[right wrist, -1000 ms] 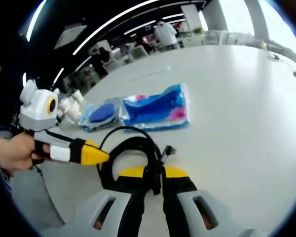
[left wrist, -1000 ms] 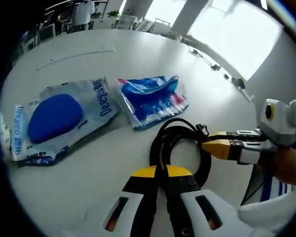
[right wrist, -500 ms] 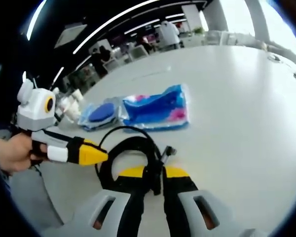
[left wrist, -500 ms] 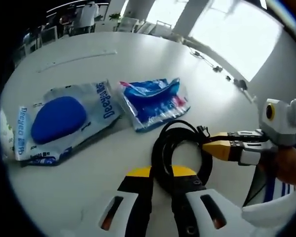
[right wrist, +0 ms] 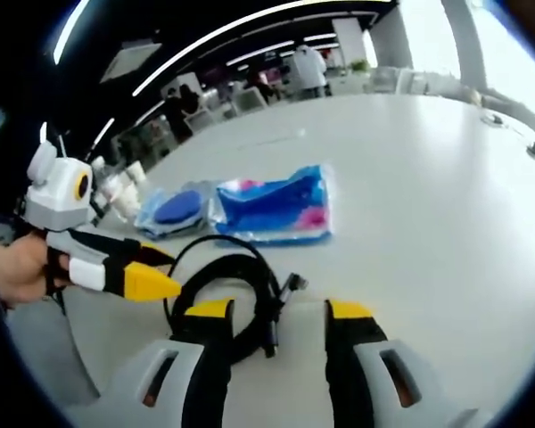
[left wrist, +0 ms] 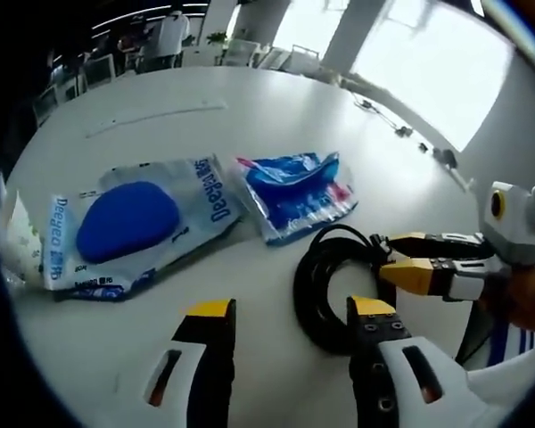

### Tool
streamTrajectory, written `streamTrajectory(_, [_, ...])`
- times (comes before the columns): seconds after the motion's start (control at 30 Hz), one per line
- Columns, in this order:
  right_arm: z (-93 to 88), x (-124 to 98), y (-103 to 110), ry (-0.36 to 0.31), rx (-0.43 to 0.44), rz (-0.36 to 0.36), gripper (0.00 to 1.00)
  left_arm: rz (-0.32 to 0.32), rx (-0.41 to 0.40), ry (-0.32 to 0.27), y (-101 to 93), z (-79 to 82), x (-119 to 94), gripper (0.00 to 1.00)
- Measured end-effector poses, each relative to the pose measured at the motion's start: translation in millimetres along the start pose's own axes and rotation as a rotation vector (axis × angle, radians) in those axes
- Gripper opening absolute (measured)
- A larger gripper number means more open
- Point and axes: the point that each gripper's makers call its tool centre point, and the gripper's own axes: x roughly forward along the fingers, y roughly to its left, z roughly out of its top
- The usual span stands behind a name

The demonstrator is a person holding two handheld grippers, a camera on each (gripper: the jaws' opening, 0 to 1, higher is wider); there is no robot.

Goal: Arrange the tabletop items into an orderly group along one side of the table until the central work area is clear of visible clutter.

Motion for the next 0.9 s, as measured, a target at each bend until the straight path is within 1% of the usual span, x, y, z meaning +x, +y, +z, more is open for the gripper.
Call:
streamTrajectory(0.03, [-0.1,0,0,0.001,-0.004,-0.002,0.45,0.003,-0.001,0.004,0.5,-0.8,0,0.53])
streamTrajectory(0.1, [-0.3,0,0,0.000,-0.003,-0.001,0.47,0.010,0.005,0.005,1.0,-0.7,-1,0.54])
streamTrajectory(0.17, [-0.7,0,0,0.003,-0.001,-0.001,0.49,0.018,-0.003,-0.001,2.0,-0.2,-2,0.58])
streamTrajectory(0.33, [0.0,0,-1,0.001,-0.003,-0.005,0.52,0.033,-0.005,0.000,7.3,-1.0,-3,0.61])
streamTrajectory(0.43, [0.6,0,-2,-0.001,-0.006,-0.009,0.55,0.045,-0.008,-0.004,10.1,-0.2,-5,0.64])
streamTrajectory(0.63, [3.8,-1,1,-0.011,-0.010,-0.007,0.57,0.063,-0.005,-0.012,14.5,2.2,-9,0.67])
streamTrajectory(0.73, [5.2,-2,2,-0.017,-0.014,-0.009,0.59,0.074,-0.010,-0.020,17.1,3.6,-11,0.70])
streamTrajectory(0.9, [6.7,-2,3,-0.020,-0.018,-0.008,0.61,0.085,-0.009,-0.022,19.0,3.6,-15,0.71])
